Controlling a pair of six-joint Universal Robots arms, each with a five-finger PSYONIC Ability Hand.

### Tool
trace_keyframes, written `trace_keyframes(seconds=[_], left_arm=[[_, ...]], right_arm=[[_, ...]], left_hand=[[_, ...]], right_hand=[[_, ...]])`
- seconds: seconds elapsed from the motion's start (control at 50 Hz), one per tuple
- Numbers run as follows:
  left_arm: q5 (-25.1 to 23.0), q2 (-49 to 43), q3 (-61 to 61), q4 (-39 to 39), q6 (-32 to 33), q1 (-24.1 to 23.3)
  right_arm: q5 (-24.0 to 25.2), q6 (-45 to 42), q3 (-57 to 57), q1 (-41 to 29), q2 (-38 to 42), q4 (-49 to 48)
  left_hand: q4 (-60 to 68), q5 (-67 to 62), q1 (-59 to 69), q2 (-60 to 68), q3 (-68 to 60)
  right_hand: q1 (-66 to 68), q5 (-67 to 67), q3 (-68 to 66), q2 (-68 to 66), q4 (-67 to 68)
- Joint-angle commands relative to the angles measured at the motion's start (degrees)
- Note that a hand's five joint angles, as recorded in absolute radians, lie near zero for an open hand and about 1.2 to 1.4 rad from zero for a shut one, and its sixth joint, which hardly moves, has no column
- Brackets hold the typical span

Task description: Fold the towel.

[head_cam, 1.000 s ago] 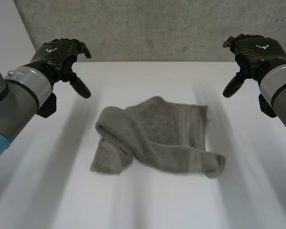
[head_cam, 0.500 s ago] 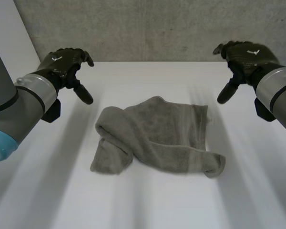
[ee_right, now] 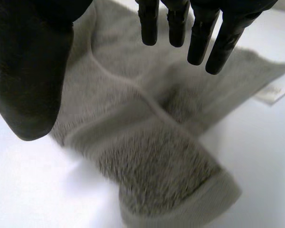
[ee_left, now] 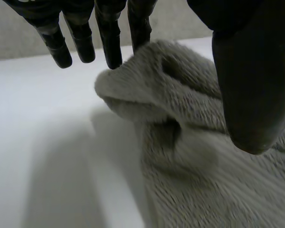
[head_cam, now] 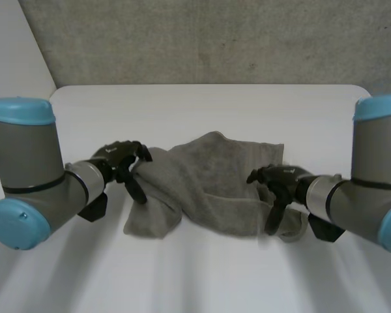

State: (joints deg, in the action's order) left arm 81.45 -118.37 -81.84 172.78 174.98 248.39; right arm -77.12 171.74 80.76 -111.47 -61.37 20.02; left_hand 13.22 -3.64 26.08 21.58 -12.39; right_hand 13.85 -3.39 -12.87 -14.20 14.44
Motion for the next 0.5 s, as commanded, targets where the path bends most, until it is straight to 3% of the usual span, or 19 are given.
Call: trace_keyframes(seconds=[0.02,0.06,0.1,0.12,0.16,0.34,0.5], left_arm=[[0.38,-1.86,-0.69,0.54,0.01,-1.42],[0.47,-2.04,-0.69,0.62,-0.08,-1.59],[0.55,-2.30,-0.77,0.89,-0.16,-1.77],[0.55,-2.30,-0.77,0.89,-0.16,-1.77],[0.55,-2.30,-1.21,1.06,-0.16,-1.94],[0.55,-1.25,-3.06,1.33,-0.16,-3.17],[0.55,0.95,-4.55,2.38,-0.08,-3.70]], right_arm=[[-3.30,-0.44,3.17,-2.09,2.75,-6.22],[-4.09,-0.79,3.52,-2.70,3.19,-7.28],[-5.06,-2.28,4.31,-3.05,3.28,-9.29],[-5.06,-2.29,4.31,-3.05,3.28,-9.30],[-4.62,-4.38,4.58,-2.62,2.58,-11.75],[-4.62,-8.00,5.46,-0.33,-4.19,-13.96],[-3.92,-12.04,5.90,8.72,-7.45,-14.93]], left_hand=[[-3.22,0.74,-13.17,-8.67,2.39],[-3.22,0.74,-13.17,-8.67,2.39],[-3.22,0.74,-13.17,-8.67,2.39],[-3.22,0.74,-13.17,-8.67,2.39],[-3.22,0.90,-13.34,-8.84,2.39],[-3.22,1.07,-13.51,-9.01,2.39],[-3.22,1.07,-13.51,-9.01,2.39]], right_hand=[[1.28,-1.74,2.87,-0.93,-4.44],[8.18,-8.63,2.87,-7.83,-4.44],[30.93,-31.39,2.87,-30.59,-4.44],[31.05,-31.51,2.87,-30.71,-4.44],[65.99,-66.45,2.87,-65.64,-4.44],[66.15,-66.61,2.87,-65.80,-4.44],[66.15,-66.61,2.87,-65.80,-4.44]])
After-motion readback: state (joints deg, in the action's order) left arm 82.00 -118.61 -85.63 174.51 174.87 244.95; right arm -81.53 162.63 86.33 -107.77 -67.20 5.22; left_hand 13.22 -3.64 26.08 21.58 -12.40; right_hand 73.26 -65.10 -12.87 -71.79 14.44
